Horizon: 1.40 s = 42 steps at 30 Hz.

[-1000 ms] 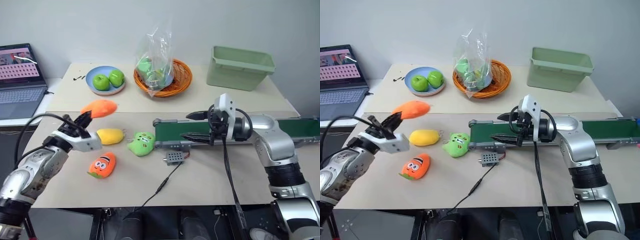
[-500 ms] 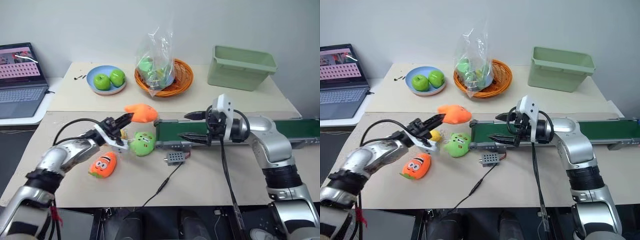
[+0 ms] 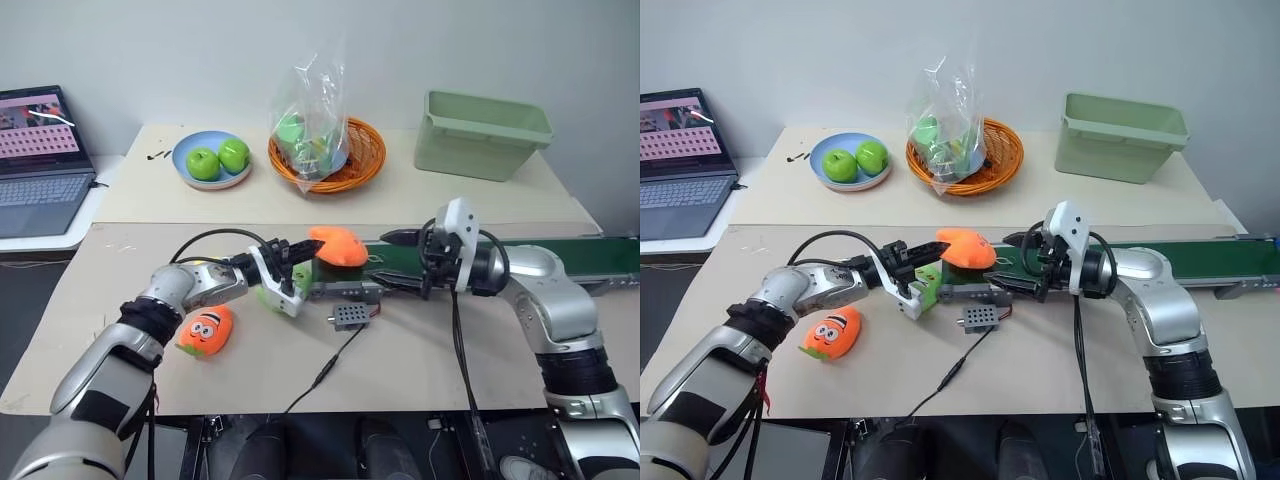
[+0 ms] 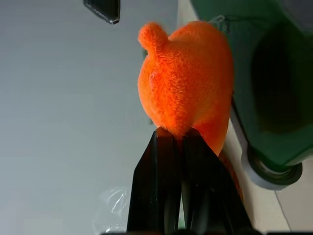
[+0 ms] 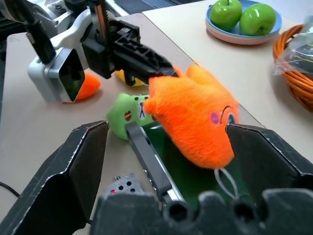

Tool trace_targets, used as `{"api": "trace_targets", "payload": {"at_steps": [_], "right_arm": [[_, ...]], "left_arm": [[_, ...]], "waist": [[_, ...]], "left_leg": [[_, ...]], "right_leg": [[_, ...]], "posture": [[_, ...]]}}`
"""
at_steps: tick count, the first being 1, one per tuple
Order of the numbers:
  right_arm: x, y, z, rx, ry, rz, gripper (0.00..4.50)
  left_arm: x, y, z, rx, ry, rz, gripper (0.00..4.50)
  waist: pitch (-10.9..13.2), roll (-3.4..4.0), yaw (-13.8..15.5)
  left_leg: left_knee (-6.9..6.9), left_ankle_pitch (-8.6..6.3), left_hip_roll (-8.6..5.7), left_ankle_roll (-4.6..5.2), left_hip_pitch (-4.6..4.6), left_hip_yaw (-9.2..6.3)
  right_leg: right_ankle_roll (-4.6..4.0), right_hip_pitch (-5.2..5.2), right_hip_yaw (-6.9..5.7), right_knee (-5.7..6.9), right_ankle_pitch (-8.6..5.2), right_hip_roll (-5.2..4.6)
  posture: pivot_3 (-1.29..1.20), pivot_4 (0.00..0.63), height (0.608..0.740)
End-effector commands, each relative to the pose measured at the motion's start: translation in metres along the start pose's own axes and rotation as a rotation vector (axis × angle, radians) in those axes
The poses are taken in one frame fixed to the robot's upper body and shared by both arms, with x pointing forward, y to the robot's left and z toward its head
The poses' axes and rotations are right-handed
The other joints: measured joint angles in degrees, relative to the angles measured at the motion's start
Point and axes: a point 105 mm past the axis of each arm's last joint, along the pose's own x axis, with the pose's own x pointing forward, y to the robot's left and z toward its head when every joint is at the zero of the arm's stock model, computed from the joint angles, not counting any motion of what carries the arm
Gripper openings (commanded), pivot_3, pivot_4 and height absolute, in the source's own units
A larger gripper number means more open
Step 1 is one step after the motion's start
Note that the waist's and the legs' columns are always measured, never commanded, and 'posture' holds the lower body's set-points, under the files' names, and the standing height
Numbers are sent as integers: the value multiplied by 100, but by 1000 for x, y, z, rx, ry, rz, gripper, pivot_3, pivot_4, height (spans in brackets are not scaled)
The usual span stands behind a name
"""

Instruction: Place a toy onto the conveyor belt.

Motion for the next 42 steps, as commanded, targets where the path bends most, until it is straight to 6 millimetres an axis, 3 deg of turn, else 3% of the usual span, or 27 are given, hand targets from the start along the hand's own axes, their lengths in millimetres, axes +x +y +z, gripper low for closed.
{"api": "trace_targets", "payload": {"at_steps": [1, 4, 5, 6, 15, 16, 22, 26, 28, 33, 39, 42], "right_arm": [[-7, 0, 13, -35, -42, -16, 4500], [-8, 0, 12, -34, -41, -19, 4500], [-8, -1, 12, -34, -41, -20, 4500], [-8, -1, 12, -35, -41, -19, 4500], [-3, -3, 13, -42, -45, -3, 4500], [-2, -4, 14, -43, -46, -1, 4500], [1, -3, 15, -48, -47, 15, 4500], [1, -3, 19, -60, -39, 37, 4500], [0, -2, 22, -66, -30, 58, 4500], [-4, -1, 31, -93, -2, 106, 4500], [-7, -5, 46, -125, -2, 141, 4500], [-7, -6, 50, -127, -8, 150, 4500]], "left_arm": [[3, 3, 1, -19, -28, 8, 9], [1, -1, 7, -81, -59, -15, 9], [1, -1, 8, -93, -66, -18, 663], [0, -1, 8, -110, -67, -21, 829], [-2, 33, -9, -197, 3, 62, 4206], [-2, 36, -12, -205, 17, 65, 4428], [-10, 56, -35, -352, 145, 106, 4428], [-19, 60, -55, -774, 257, 167, 4428], [-25, 50, -48, -1055, 233, 123, 4428], [-52, 54, -20, -1485, 84, 83, 4428], [-87, 54, -12, -1705, 111, 84, 4428], [-93, 59, -12, -1736, 123, 98, 4428]], "waist": [[0, 0, -2], [0, 0, 2], [0, 0, 3], [0, 0, 5], [0, 0, -2], [0, 0, -5], [0, 0, -19], [0, 1, -69], [0, 1, -81], [0, 2, -147], [0, 2, -141], [0, 1, -110]], "left_leg": [[0, 0, 0, 0, 0, 0], [0, 0, 0, 0, 0, 0], [0, 0, 0, 0, -1, 0], [1, 0, 0, 0, -2, 0], [3, 0, 0, 0, -1, -1], [3, 0, 0, 0, -1, -1], [5, 0, 0, 0, 0, -1], [8, 0, 0, 1, -1, -3], [13, 0, 1, 1, -1, -7], [19, -1, 5, 3, -1, -12], [20, -1, 7, 3, 24, -37], [20, -1, 7, 3, 28, -37]], "right_leg": [[0, 0, 0, 0, 0, 0], [0, 0, 0, -2, 0, -1], [0, 0, 0, -2, 0, -1], [0, 0, 0, -2, 0, -1], [1, 0, 0, 0, 0, -1], [1, 0, 1, 0, 0, -1], [1, 1, 0, 2, 0, 0], [1, 1, 2, 7, 0, -1], [1, 1, 1, 9, 0, 0], [3, -1, 10, 13, -1, 7], [2, 13, 11, 7, -3, 10], [1, 16, 11, 0, -3, 10]], "posture": [[0, 150, 740], [0, 150, 740], [0, 150, 740], [0, 150, 740], [0, 150, 740], [0, 150, 740], [0, 150, 740], [0, 150, 740], [0, 150, 740], [0, 150, 740], [0, 150, 740], [0, 150, 740]]}}
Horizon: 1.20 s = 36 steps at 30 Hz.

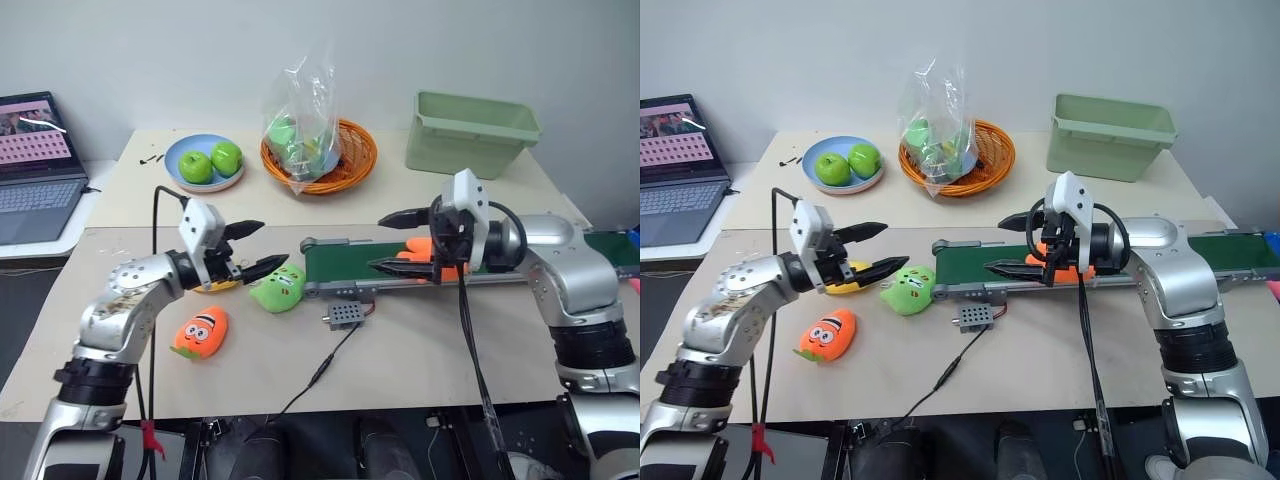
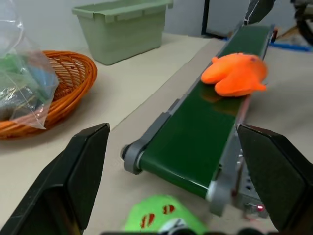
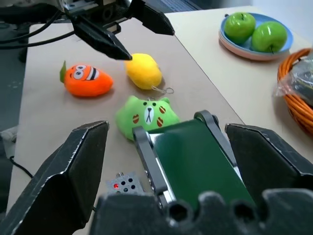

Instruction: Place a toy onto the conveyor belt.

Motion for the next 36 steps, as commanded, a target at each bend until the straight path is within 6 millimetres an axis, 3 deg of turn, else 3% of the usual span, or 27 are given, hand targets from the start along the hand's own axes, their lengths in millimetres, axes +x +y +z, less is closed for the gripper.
{"api": "trace_targets", "payload": {"at_steps": [1, 5, 12, 17, 27, 36], "right_arm": [[-4, -4, 16, -26, -35, 10, 4500], [0, -4, 22, -31, -48, 40, 4500], [4, -6, 23, -40, -52, 51, 4500], [5, -7, 23, -43, -54, 50, 4500], [1, -8, 22, -40, -54, 42, 4500], [0, -7, 20, -29, -61, 34, 4500]], "left_arm": [[-7, -9, 22, -14, -45, -21, 4428], [-12, -24, 21, -77, -24, -57, 4428], [-11, -33, 14, -74, 9, -9, 4428], [-9, -32, 9, -45, 19, 26, 4428], [-7, -21, 20, -42, -66, 57, 4428], [-3, -29, 21, -86, -62, -6, 4428]], "waist": [[0, 0, 35], [0, 0, 42], [0, 0, 46], [0, 0, 45], [0, 0, 45], [0, 0, 43]], "left_leg": [[0, 0, 0, 0, 1, 1], [0, 0, -1, -1, -5, 3], [0, 0, -2, -1, -3, 6], [0, 0, -3, -1, -4, 14], [0, 0, -3, -1, -4, 19], [0, 0, -3, -1, -5, 19]], "right_leg": [[0, 2, 0, 0, 0, 0], [-1, -1, 0, 0, 0, -2], [-1, -1, 1, -3, 0, -1], [-2, -1, 0, -4, 0, -1], [-2, -1, 0, -5, 1, -2], [-2, -1, 1, -6, 0, -2]], "posture": [[0, 150, 740], [0, 150, 740], [0, 150, 740], [0, 150, 740], [0, 150, 740], [0, 150, 740]]}}
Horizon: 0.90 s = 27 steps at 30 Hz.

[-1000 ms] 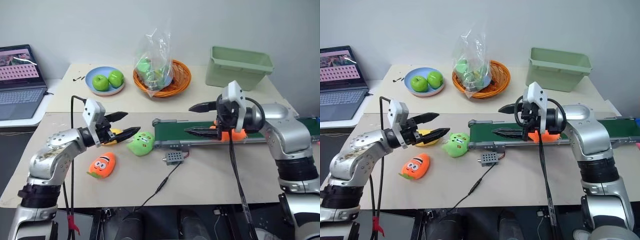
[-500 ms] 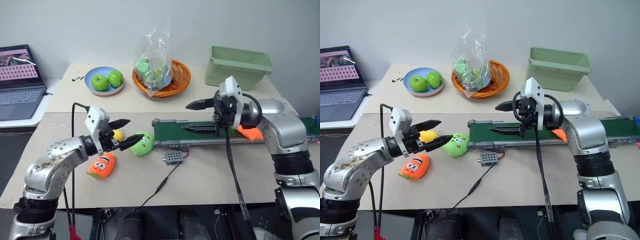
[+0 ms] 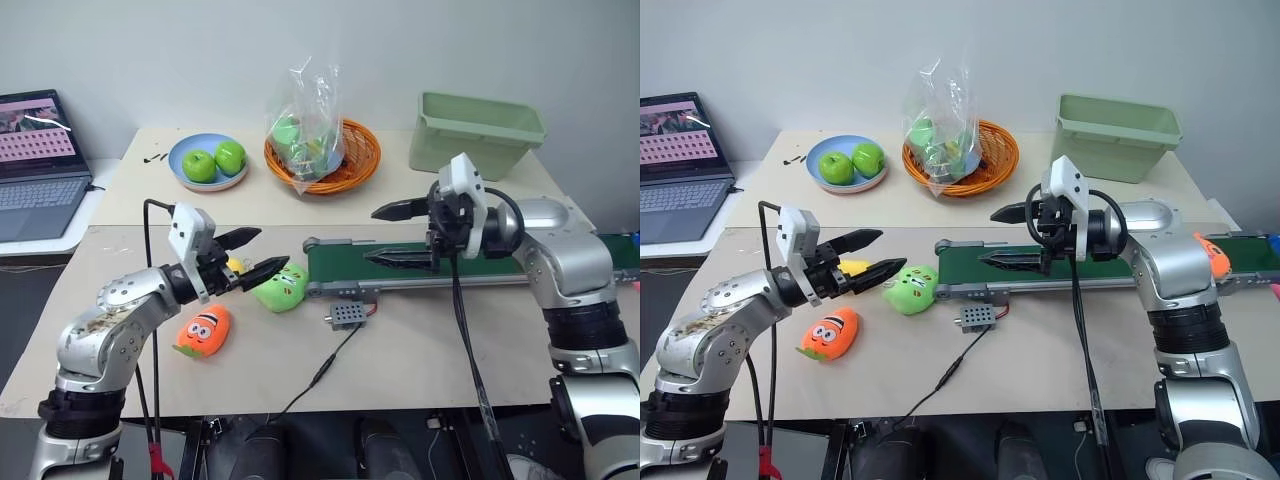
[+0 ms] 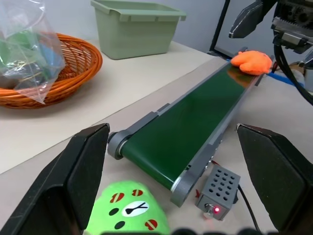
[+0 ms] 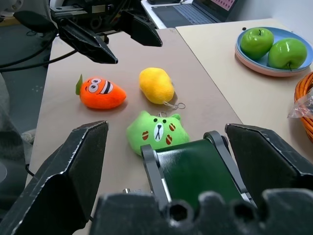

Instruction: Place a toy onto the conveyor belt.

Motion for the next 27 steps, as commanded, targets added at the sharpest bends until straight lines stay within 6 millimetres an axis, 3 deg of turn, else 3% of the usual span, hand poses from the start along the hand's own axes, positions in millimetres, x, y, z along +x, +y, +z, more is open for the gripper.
{"api": "trace_targets", "payload": {"at_steps": [1, 12, 27], "right_arm": [[-6, 0, 12, -53, -35, -16, 4500], [-6, 2, 11, -43, -43, -18, 4500], [-6, 3, 10, -38, -45, -21, 4500]], "left_arm": [[2, -6, 9, 12, -22, -36, 4428], [15, -18, 5, -17, -26, -80, 4428], [15, -20, 2, -12, -1, -93, 4428]], "waist": [[0, 0, -1], [0, 0, 0], [0, 0, -1]], "left_leg": [[0, 0, 0, 0, 0, 0], [0, 0, 0, 0, 0, -1], [0, 0, 0, 0, 0, 0]], "right_leg": [[0, 0, 0, 0, 0, 0], [0, 0, 0, -1, 0, 0], [0, 0, 0, -2, 0, 0]], "posture": [[0, 150, 740], [0, 150, 740], [0, 150, 740]]}}
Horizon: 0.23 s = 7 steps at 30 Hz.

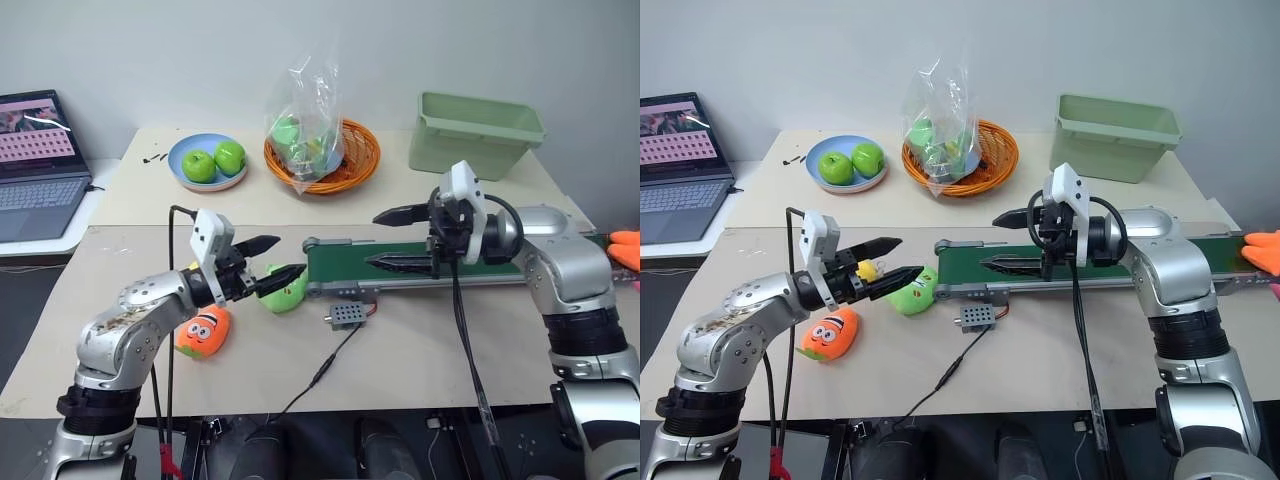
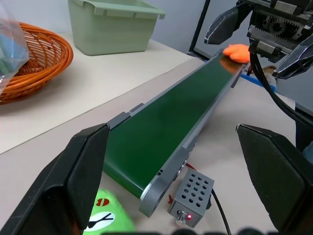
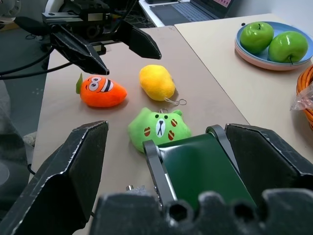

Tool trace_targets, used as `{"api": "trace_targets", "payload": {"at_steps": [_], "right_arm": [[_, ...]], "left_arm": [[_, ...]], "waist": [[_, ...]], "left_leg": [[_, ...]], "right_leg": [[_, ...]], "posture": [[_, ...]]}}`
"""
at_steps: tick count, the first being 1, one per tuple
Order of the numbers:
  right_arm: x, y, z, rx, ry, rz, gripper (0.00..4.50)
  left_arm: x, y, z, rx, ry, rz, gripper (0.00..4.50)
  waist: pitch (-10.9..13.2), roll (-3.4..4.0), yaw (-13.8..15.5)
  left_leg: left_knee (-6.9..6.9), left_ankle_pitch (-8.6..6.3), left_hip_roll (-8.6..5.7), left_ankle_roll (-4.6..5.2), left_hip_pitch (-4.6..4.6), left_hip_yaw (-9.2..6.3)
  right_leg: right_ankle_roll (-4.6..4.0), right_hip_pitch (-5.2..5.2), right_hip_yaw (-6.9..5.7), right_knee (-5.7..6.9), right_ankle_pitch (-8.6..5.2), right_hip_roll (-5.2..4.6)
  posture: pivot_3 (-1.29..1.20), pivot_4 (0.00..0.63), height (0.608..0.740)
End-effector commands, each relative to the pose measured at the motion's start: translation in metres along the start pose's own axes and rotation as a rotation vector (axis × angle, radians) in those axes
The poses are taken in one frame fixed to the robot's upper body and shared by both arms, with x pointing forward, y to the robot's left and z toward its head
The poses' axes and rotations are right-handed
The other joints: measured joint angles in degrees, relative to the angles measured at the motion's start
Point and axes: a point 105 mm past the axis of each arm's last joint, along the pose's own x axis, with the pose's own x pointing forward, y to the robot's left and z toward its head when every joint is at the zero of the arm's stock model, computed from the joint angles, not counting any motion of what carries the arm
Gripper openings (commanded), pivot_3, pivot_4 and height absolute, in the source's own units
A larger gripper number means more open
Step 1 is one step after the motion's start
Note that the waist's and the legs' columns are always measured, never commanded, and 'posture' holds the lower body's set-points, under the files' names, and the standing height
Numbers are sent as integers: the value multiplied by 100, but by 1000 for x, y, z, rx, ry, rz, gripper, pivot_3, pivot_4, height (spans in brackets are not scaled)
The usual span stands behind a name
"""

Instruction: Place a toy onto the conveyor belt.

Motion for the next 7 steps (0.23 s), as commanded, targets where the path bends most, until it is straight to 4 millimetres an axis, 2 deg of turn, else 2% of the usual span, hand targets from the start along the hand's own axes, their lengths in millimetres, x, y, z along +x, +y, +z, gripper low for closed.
{"api": "trace_targets", "payload": {"at_steps": [1, 7], "right_arm": [[-5, 0, 16, -61, -43, -14, 4500], [-5, 0, 16, -61, -43, -16, 4500]], "left_arm": [[1, -6, 11, 51, -15, -28, 4428], [0, -5, 11, 52, -15, -29, 4428]], "waist": [[0, 0, 0], [0, 0, 0]], "left_leg": [[0, 0, 0, 0, 0, 0], [0, 0, 0, 0, 0, 0]], "right_leg": [[0, 0, 0, 0, 0, 0], [0, 0, 0, -1, 0, 0]], "posture": [[0, 150, 740], [0, 150, 740]]}}
